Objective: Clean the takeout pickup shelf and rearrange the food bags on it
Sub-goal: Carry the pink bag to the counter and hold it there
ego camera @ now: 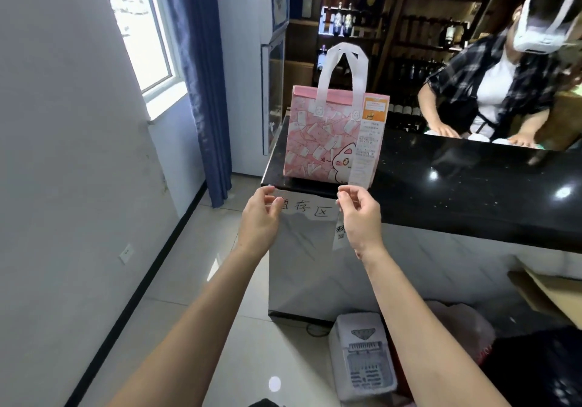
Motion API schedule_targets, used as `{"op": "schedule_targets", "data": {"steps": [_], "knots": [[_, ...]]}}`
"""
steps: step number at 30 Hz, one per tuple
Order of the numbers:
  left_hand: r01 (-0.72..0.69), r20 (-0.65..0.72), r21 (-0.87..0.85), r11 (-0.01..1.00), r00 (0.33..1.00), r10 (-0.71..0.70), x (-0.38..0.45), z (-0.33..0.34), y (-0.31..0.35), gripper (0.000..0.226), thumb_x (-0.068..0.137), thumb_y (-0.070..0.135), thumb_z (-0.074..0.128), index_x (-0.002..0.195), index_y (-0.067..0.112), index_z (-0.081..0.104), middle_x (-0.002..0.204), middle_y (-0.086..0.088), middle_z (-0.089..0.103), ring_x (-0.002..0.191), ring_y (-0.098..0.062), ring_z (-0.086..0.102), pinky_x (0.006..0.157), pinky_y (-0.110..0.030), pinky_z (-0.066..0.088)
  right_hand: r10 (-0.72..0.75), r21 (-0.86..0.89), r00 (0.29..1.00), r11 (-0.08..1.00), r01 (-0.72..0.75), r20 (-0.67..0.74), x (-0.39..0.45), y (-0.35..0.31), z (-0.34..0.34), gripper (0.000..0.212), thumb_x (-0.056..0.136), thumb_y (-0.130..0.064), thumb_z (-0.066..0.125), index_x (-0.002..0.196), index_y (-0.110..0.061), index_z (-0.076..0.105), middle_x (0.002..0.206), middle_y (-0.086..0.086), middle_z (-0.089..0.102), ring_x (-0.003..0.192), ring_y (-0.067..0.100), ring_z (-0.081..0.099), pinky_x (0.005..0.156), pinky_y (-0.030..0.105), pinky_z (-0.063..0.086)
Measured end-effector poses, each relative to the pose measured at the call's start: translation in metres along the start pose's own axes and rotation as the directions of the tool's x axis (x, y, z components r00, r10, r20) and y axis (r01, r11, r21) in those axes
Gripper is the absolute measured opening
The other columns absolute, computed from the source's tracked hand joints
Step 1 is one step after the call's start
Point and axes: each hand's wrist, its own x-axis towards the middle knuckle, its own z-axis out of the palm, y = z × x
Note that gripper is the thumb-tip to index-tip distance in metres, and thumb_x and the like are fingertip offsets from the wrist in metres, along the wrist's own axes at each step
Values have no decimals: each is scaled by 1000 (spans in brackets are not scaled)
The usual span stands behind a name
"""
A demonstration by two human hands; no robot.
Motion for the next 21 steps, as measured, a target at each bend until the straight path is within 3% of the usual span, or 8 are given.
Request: {"op": "schedule_targets", "data": {"steps": [7,13,17,21], "knots": [[95,-126,38,995,988,-90,-85,-3,-9,34,105,31,55,137,18,56,117,3,65,107,-14,62,92,-28,48,-28,-32,982,999,34,188,-54,14,-10,13,101,-22,61,104,-26,73,99,-9,74,93,7,68,83,24,53],[243,-248,115,963,946,-209,-202,6,-18,35,106,32,52,138,19,54,122,1,64,101,-12,59,87,-26,44,-49,-97,909,991,97,415,-130,37,-47,13,102,-24,59,109,-26,70,104,-12,71,95,0,66,77,14,49],[343,-308,150,927,907,-286,-291,4,-28,36,107,35,50,140,22,53,128,0,61,103,-12,60,88,-28,46,-81,-127,831,976,179,550,-190,53,-62,18,102,-24,59,115,-20,71,110,-5,70,95,1,66,81,17,53],[435,-401,303,848,865,-301,-367,-14,-33,40,106,42,47,143,26,49,136,-2,57,118,-21,58,95,-40,52,-213,-129,651,891,436,729,-250,56,-68,25,101,-22,60,124,-17,69,119,-1,66,106,14,64,96,32,53]]}}
